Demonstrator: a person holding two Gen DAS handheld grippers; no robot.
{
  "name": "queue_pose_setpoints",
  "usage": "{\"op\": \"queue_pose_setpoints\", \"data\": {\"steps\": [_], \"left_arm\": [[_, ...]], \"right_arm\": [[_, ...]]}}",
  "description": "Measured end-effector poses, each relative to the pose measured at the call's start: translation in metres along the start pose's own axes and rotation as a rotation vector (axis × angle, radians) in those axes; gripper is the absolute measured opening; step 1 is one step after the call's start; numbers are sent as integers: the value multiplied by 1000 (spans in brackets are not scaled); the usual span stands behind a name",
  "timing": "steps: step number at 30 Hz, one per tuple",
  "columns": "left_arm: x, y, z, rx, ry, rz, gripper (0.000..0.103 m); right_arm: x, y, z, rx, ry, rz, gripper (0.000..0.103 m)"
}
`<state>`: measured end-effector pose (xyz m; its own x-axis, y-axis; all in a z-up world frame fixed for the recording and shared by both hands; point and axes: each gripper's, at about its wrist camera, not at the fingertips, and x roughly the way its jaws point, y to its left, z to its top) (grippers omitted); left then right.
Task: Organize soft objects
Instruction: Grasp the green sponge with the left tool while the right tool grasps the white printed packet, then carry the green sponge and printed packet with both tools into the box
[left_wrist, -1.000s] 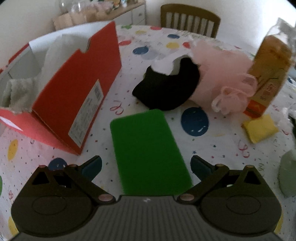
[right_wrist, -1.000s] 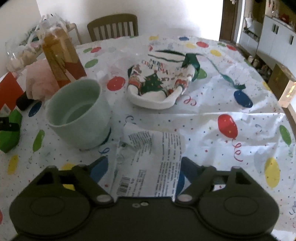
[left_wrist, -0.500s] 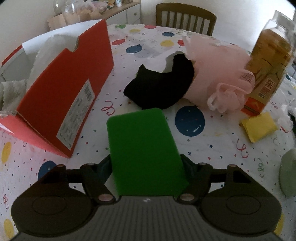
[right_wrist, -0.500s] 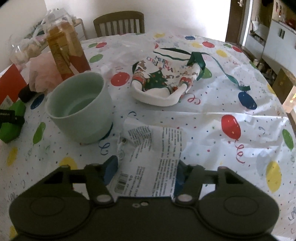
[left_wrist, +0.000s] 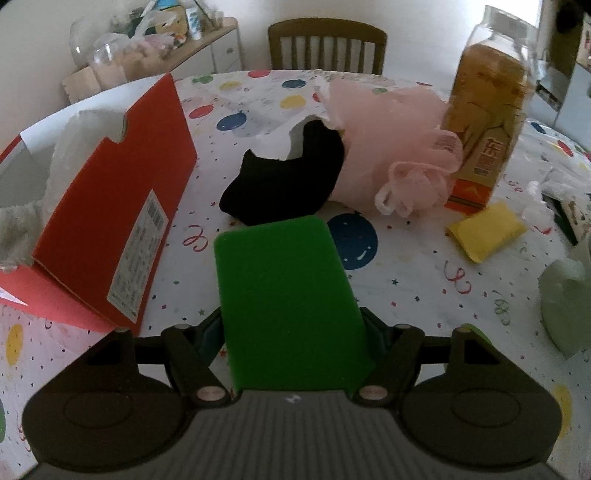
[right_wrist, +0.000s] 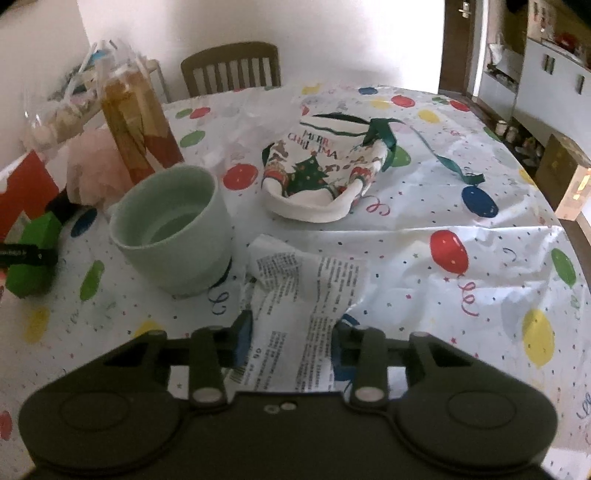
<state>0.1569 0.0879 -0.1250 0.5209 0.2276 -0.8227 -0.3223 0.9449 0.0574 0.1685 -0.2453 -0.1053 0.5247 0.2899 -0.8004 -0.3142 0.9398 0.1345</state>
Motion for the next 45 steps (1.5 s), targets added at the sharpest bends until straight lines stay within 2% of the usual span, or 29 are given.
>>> {"op": "queue_pose_setpoints", "data": {"steps": [10,15,22,35,45], "left_arm": [[-26,4,-4,75,-33,-71,74],[-47,8,-5,115,-37,-110,74],[-78,27,0,119,-44,-165,74],[-111,89,17,61,-117,-161,74],[-114,147,33,22,-152,-113,75]], "right_arm": [[-46,3,3,39,-54,4,39],[-69,25,8,3,-64,16,39],[-84,66,21,-54,-58,72,39],[-78,165,67,-180,-96,220,39],[-58,237,94,-258,-91,290,39]]}}
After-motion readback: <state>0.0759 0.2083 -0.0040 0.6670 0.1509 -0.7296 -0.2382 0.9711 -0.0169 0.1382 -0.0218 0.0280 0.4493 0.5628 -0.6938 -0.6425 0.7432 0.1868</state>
